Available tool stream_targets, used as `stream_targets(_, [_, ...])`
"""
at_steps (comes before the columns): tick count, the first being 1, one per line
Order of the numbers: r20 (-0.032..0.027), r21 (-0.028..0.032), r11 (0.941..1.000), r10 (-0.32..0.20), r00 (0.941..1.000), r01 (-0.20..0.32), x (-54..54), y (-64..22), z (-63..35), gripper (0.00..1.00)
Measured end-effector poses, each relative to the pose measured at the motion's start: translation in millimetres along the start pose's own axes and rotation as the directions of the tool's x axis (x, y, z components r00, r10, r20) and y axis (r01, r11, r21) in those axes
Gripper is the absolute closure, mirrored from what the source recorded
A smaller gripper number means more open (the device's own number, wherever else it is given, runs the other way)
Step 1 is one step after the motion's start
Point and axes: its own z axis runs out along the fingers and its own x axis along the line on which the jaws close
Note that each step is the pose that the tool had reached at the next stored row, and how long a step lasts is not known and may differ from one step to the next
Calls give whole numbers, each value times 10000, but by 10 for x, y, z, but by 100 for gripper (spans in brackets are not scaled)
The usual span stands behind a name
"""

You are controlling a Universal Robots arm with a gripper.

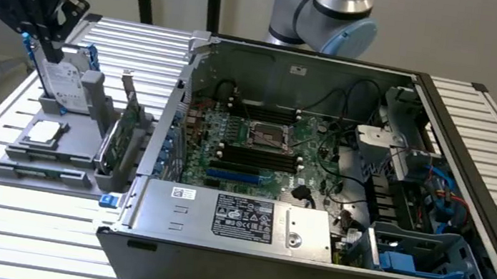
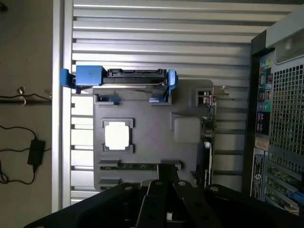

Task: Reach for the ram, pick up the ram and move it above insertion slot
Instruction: 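Reach for the ram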

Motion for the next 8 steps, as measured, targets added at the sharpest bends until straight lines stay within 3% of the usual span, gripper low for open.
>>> stream_targets(8, [-1,0,10000,0,10000,0,123,-350,-5,89])
